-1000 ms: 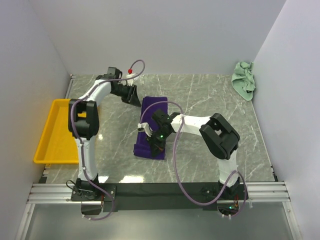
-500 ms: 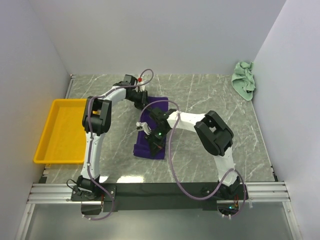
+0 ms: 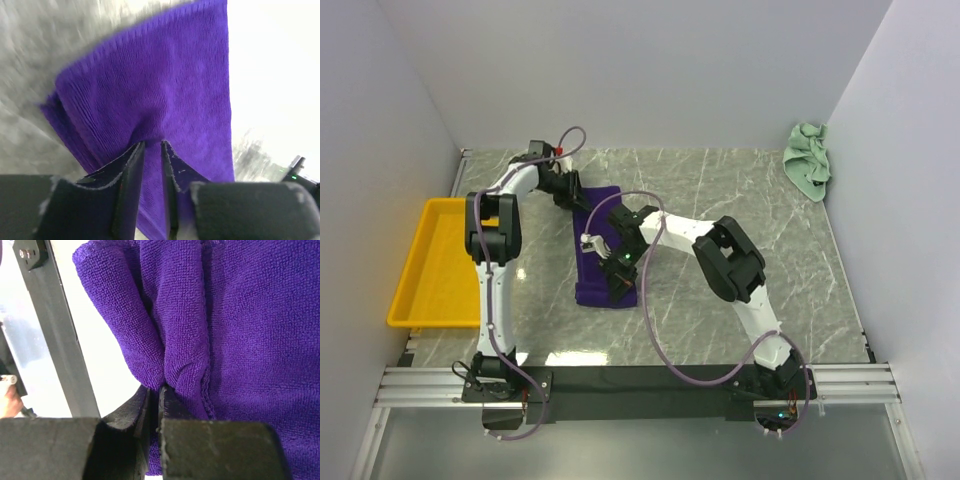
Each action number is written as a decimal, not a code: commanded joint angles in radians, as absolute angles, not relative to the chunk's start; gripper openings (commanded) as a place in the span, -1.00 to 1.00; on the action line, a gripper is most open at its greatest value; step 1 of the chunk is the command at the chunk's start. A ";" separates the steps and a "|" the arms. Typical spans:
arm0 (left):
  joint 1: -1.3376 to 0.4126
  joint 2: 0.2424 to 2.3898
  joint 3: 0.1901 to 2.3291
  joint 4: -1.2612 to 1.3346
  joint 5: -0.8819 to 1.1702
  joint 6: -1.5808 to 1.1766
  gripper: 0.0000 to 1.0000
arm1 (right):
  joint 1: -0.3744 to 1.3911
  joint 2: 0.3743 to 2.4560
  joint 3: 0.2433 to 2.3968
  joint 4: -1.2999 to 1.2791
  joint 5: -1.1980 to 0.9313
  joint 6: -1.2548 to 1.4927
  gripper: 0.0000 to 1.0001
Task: Roll the towels
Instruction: Roll the towel
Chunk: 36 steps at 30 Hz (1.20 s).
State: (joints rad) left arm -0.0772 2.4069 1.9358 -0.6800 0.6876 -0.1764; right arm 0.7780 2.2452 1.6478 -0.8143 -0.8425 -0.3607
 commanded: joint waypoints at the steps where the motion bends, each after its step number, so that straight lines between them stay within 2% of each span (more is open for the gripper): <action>1: -0.077 2.468 2.031 -0.683 0.577 -0.087 -0.42 | 0.782 2.328 1.680 -0.885 -0.781 -0.420 -1.00; 4: -0.063 2.455 2.101 -0.687 0.592 -0.094 -0.34 | 0.781 2.362 1.727 -0.929 -0.798 -0.425 -1.00; 6: -0.031 2.377 2.073 -0.625 0.603 -0.115 -0.20 | 0.782 2.376 1.743 -0.943 -0.808 -0.426 -1.00; 7: -0.017 2.337 2.050 -0.592 0.607 -0.123 -0.11 | 0.782 2.381 1.747 -0.957 -0.816 -0.423 -1.00; 8: -0.003 2.292 1.977 -0.551 0.612 -0.141 0.07 | 0.782 2.385 1.756 -0.965 -0.819 -0.422 -1.00; 11: 0.049 2.113 1.873 -0.414 0.592 -0.115 0.35 | 0.781 2.405 1.778 -0.997 -0.854 -0.413 -1.00; 13: 0.064 2.007 1.864 -0.416 0.581 -0.063 0.42 | 0.778 2.419 1.787 -1.012 -0.873 -0.402 -1.00; 16: 0.089 1.860 1.818 -0.414 0.552 0.029 0.91 | 0.770 2.436 1.805 -1.040 -0.929 -0.384 -1.00; 17: 0.100 1.821 1.766 -0.408 0.572 0.041 0.99 | 0.770 2.442 1.816 -1.049 -0.958 -0.383 -1.00; 20: 0.150 1.697 1.666 -0.481 0.623 0.131 0.99 | 0.759 2.465 1.838 -1.080 -1.029 -0.379 -1.00; 23: 0.172 1.594 1.602 -0.663 0.709 0.329 0.99 | 0.747 2.503 1.874 -1.130 -1.064 -0.399 -1.00; 25: 0.170 1.514 1.525 -0.709 0.745 0.452 0.91 | 0.742 2.542 1.926 -1.204 -1.060 -0.428 -1.00; 28: 0.135 1.306 1.253 -0.725 0.730 0.634 0.79 | 0.726 2.582 1.959 -1.268 -1.081 -0.457 -1.00; 31: -0.021 1.099 1.033 -0.741 0.620 0.786 0.74 | 0.712 2.597 1.960 -1.296 -1.118 -0.479 -1.00; 36: -0.417 0.835 0.740 -0.629 0.473 0.812 0.56 | 0.710 2.615 1.962 -1.296 -1.123 -0.477 -1.00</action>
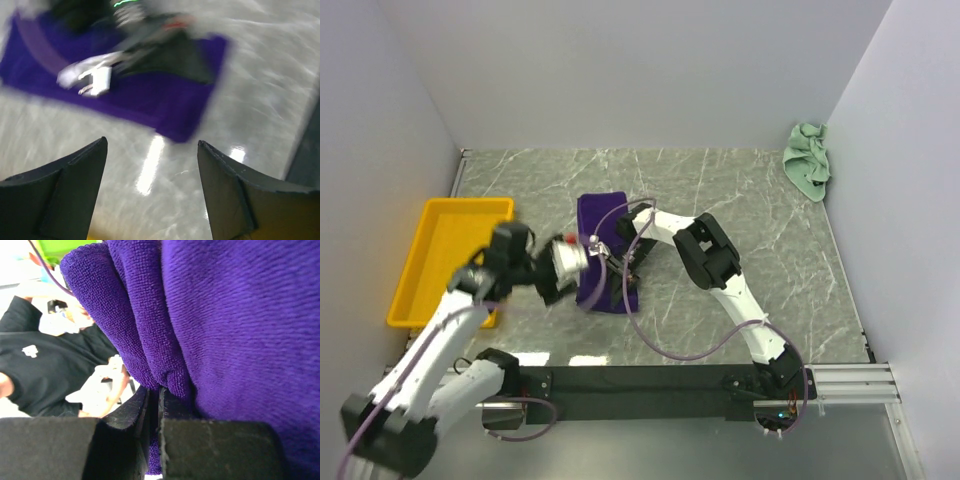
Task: Roll the towels
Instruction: Roll the towel
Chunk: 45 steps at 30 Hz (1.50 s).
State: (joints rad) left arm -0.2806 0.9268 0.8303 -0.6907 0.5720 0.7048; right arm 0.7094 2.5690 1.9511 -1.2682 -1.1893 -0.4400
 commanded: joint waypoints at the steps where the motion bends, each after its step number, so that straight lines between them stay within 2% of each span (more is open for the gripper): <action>1: -0.470 0.818 0.666 -0.561 0.412 0.798 0.54 | 0.707 2.617 1.963 -1.290 -1.123 -0.474 -1.00; 3: -0.623 0.819 0.612 -0.502 0.330 0.795 0.51 | 0.707 2.619 1.965 -1.284 -1.123 -0.463 -1.00; 8: -0.800 0.960 0.543 -0.336 0.189 0.759 0.42 | 0.700 2.626 1.974 -1.279 -1.117 -0.449 -1.00; 12: -0.827 1.058 0.532 -0.217 0.086 0.727 0.41 | 0.690 2.623 1.968 -1.276 -1.121 -0.451 -1.00; 19: -0.833 1.141 0.465 -0.112 0.072 0.787 0.39 | 0.689 2.625 1.959 -1.256 -1.132 -0.439 -1.00; 22: -0.833 1.190 0.462 -0.121 0.086 0.793 0.16 | 0.686 2.620 1.957 -1.247 -1.131 -0.426 -1.00; 25: -0.833 1.221 0.472 -0.167 0.112 0.801 0.04 | 0.683 2.606 1.945 -1.227 -1.115 -0.408 -1.00; 28: -0.833 1.259 0.515 -0.246 0.146 0.784 -0.30 | 0.681 2.580 1.936 -1.206 -1.083 -0.387 -1.00; 29: -0.833 1.285 0.534 -0.277 0.167 0.778 -0.52 | 0.677 2.562 1.933 -1.200 -1.069 -0.371 -0.99; 31: -0.819 1.311 0.607 -0.380 0.227 0.800 -0.70 | 0.664 2.539 1.927 -1.175 -1.055 -0.351 -0.89; 32: -0.796 1.333 0.629 -0.462 0.292 0.807 -0.82 | 0.649 2.513 1.925 -1.166 -1.037 -0.329 -0.76; 34: -0.770 1.351 0.672 -0.521 0.334 0.811 -0.93 | 0.629 2.482 1.911 -1.119 -1.005 -0.273 -0.65; 40: -0.661 1.451 0.767 -0.685 0.452 0.854 -0.99 | 0.517 2.353 1.882 -1.002 -0.943 -0.180 -0.27; 45: -0.542 1.600 0.918 -0.848 0.561 0.903 -0.99 | 0.437 2.223 1.818 -0.881 -0.901 -0.117 -0.13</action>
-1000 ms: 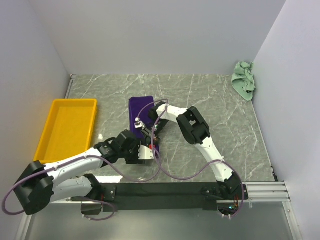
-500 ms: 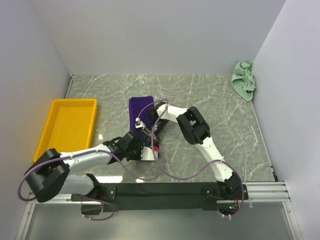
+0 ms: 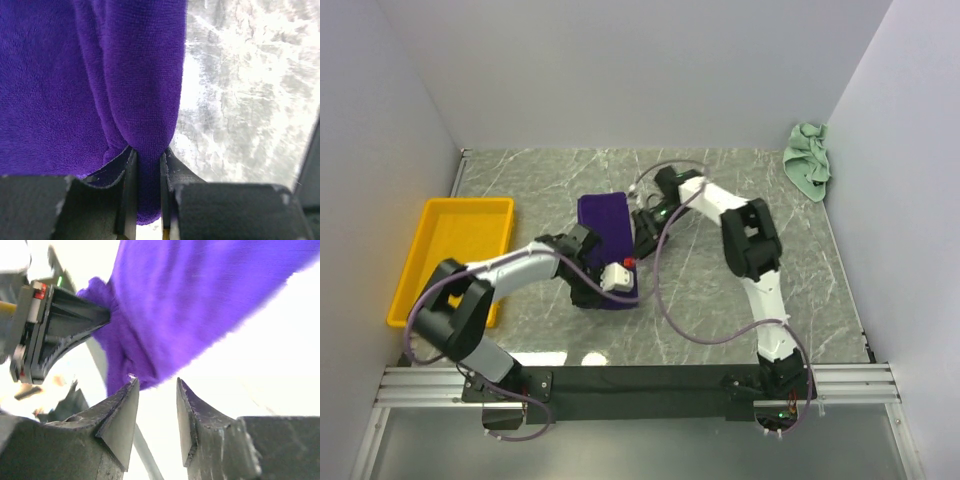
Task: Roll the towels
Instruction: Roll the towel
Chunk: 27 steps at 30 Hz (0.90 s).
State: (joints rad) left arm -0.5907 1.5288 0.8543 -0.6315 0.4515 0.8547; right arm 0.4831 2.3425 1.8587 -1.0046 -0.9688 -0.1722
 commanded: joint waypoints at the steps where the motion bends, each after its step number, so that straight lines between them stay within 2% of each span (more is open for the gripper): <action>1: -0.528 1.627 0.945 -0.870 0.592 0.913 -0.99 | 0.413 2.205 1.801 -0.865 -0.879 -0.115 -0.13; 9: -0.407 1.963 1.240 -1.078 0.690 0.942 -0.98 | 0.308 1.829 1.403 -0.555 -0.724 -0.083 -0.27; 14: -0.364 2.133 1.394 -1.169 0.710 0.950 -0.98 | 0.308 1.612 1.273 -0.519 -0.692 -0.196 -0.38; 19: -0.350 2.213 1.480 -1.186 0.703 0.940 -0.97 | 0.362 1.470 1.164 -0.433 -0.641 -0.273 -0.40; 21: -0.348 2.230 1.499 -1.181 0.690 0.934 -0.97 | 0.423 1.437 1.166 -0.446 -0.605 -0.316 -0.21; 22: -0.348 2.236 1.506 -1.183 0.686 0.933 -0.96 | 0.508 1.427 1.160 -0.451 -0.550 -0.357 -0.09; 23: -0.347 2.244 1.514 -1.186 0.684 0.931 -0.94 | 0.569 1.404 1.151 -0.448 -0.505 -0.380 0.23; 25: -0.347 2.255 1.534 -1.195 0.681 0.928 -0.90 | 0.722 1.404 1.124 -0.433 -0.387 -0.448 0.34; 26: -0.345 2.256 1.537 -1.192 0.678 0.927 -0.89 | 0.756 1.414 1.121 -0.423 -0.355 -0.460 0.43; 27: -0.345 2.256 1.536 -1.187 0.675 0.922 -0.88 | 0.781 1.428 1.120 -0.395 -0.338 -0.468 0.43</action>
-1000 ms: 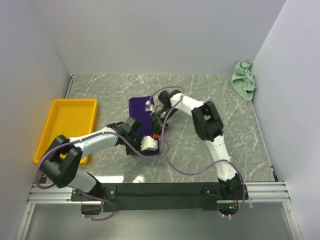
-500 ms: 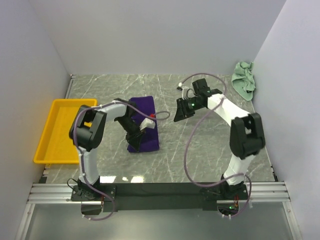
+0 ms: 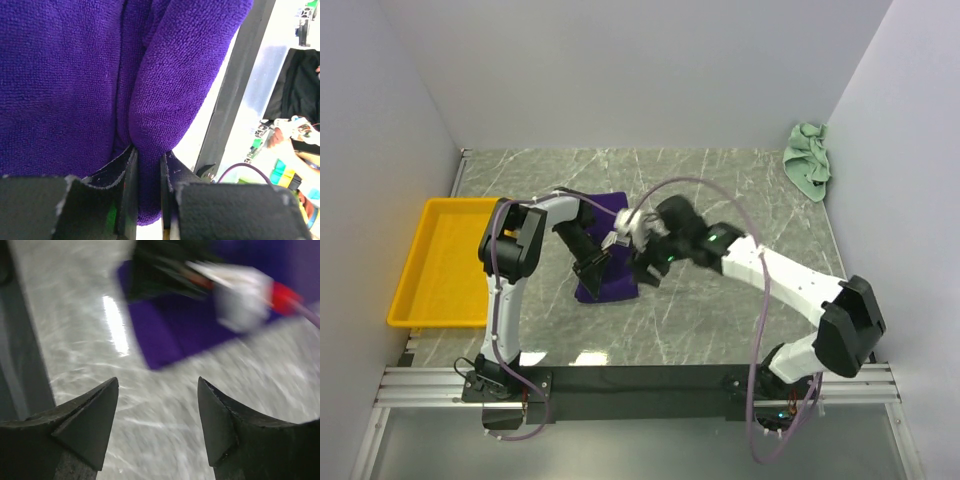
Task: Roll the towels
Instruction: Roll the towel
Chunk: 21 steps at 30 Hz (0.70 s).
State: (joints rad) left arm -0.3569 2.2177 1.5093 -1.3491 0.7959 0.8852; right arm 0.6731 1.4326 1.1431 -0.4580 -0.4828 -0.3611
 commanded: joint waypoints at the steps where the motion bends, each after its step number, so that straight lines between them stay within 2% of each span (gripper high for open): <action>1: -0.345 2.260 1.536 -1.180 0.672 0.919 -0.87 | 0.820 1.463 1.124 -0.378 -0.331 -0.478 0.43; 4: -0.345 2.267 1.536 -1.172 0.669 0.910 -0.85 | 0.873 1.528 1.153 -0.318 -0.290 -0.501 0.41; 8: -0.344 2.286 1.540 -1.167 0.669 0.900 -0.80 | 0.955 1.667 1.173 -0.264 -0.238 -0.538 0.29; 13: -0.341 2.296 1.546 -1.161 0.647 0.897 -0.74 | 0.959 1.781 1.207 -0.267 -0.255 -0.534 0.18; 16: -0.333 2.307 1.554 -1.158 0.640 0.893 -0.73 | 0.960 1.805 1.200 -0.282 -0.265 -0.549 -0.03; 17: -0.331 2.310 1.560 -1.158 0.638 0.893 -0.72 | 0.962 1.809 1.190 -0.285 -0.276 -0.554 -0.19; 19: -0.325 2.313 1.565 -1.161 0.637 0.893 -0.72 | 0.962 1.825 1.186 -0.302 -0.294 -0.557 -0.33; 20: -0.322 2.313 1.568 -1.164 0.637 0.891 -0.71 | 0.962 1.836 1.193 -0.310 -0.307 -0.555 -0.59; 21: -0.319 2.313 1.575 -1.166 0.640 0.890 -0.71 | 0.960 1.851 1.203 -0.342 -0.317 -0.551 -0.73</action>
